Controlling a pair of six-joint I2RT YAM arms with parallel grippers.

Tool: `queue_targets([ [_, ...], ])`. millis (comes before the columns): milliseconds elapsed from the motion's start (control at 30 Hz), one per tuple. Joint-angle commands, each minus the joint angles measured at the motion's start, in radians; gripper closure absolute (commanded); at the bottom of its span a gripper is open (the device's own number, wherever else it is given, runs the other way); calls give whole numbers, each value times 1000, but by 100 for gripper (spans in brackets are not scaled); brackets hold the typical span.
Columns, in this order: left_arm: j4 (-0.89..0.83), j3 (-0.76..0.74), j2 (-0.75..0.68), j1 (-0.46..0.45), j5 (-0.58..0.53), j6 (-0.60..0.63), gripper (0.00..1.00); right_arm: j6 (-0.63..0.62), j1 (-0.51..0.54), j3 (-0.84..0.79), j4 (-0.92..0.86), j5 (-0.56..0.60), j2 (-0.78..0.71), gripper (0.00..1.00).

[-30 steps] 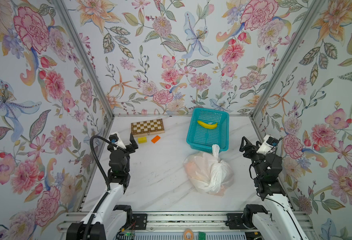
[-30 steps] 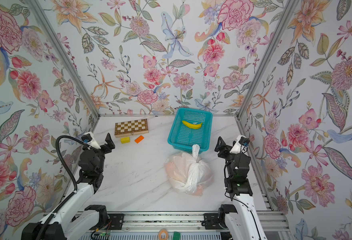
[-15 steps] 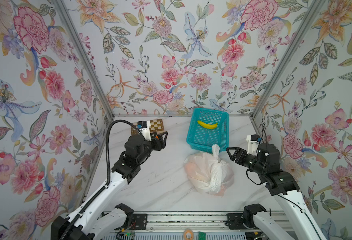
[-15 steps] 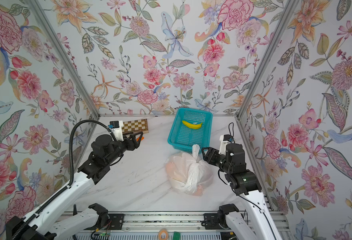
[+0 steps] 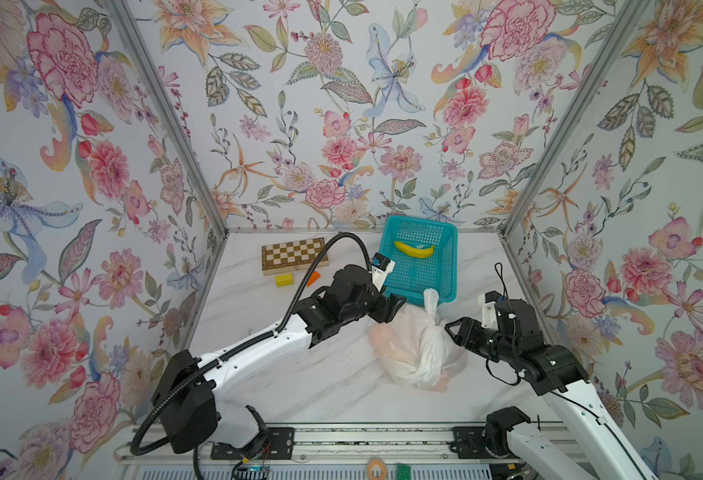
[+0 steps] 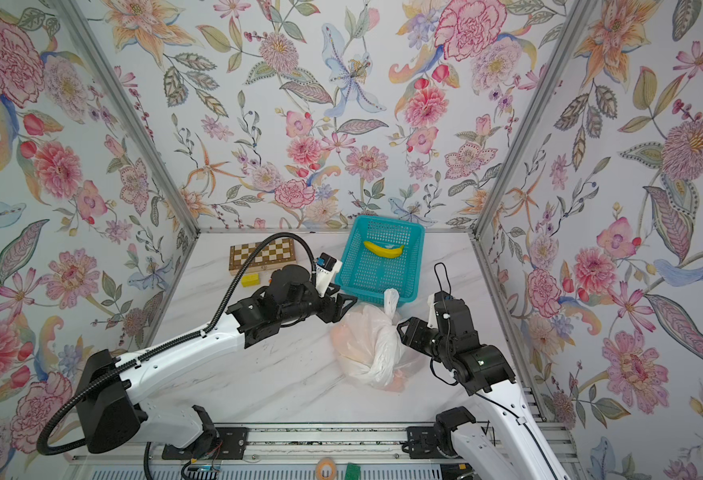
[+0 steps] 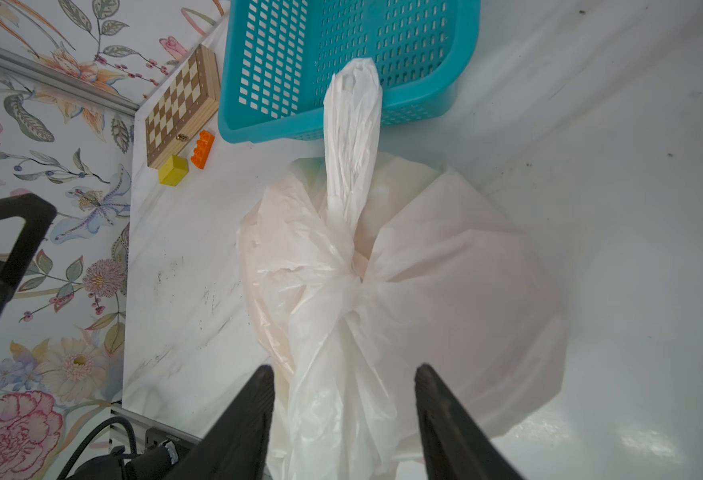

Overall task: Untie the knot of the plastic bag and take out the fruit
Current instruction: 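Reach both grippers to the white bag's tied knot and grasp it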

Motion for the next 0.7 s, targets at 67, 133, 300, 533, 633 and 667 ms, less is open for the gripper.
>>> queue_targets([
  [67, -119, 116, 125, -46, 3, 84, 31, 31, 36, -64, 39, -23, 12, 44],
  [133, -134, 147, 167, -53, 31, 86, 31, 33, 47, -87, 65, -27, 20, 47],
  [300, -193, 223, 264, -66, 80, 106, 33, 31, 61, -133, 123, -34, 28, 61],
  [533, -209, 280, 360, -72, 77, 115, 41, 44, 69, -190, 215, -78, 19, 82],
  [633, -206, 291, 386, -72, 102, 108, 44, 64, 75, -217, 267, -99, 20, 87],
  [667, -209, 294, 395, -72, 104, 109, 44, 73, 77, -226, 285, -105, 21, 88],
])
